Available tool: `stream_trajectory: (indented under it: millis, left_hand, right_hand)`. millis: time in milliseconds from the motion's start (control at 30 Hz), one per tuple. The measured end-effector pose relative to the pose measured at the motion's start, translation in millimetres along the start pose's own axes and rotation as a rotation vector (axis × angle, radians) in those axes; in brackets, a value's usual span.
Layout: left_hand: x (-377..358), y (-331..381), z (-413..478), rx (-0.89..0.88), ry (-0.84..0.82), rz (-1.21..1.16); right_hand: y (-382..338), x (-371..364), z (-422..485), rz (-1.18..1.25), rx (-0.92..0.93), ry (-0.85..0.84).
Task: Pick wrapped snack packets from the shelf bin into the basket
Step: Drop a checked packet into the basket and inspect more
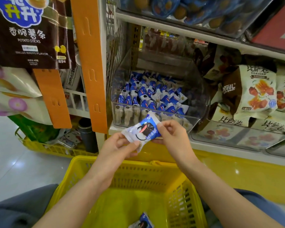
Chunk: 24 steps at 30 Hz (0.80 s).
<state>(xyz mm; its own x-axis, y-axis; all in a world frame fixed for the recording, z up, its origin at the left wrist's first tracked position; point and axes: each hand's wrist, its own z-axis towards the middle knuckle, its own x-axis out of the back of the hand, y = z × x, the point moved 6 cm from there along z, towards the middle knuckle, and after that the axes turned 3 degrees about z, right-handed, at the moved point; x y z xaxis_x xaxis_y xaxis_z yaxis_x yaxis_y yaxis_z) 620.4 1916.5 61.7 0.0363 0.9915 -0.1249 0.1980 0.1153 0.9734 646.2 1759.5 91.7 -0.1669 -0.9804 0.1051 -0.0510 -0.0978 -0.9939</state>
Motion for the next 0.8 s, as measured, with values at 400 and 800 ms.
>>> stream_trajectory:
  millis: [400,800]
  left_hand:
    - [24.5,35.1,-6.3,-0.437,0.273,0.522]
    - [6.2,29.9,-9.3,-0.473,0.100,0.664]
  right_hand:
    - [13.4,-31.8,-20.7,-0.569,0.146,-0.385]
    - [-11.2,-28.9,-29.1,-0.439,0.436,-0.266]
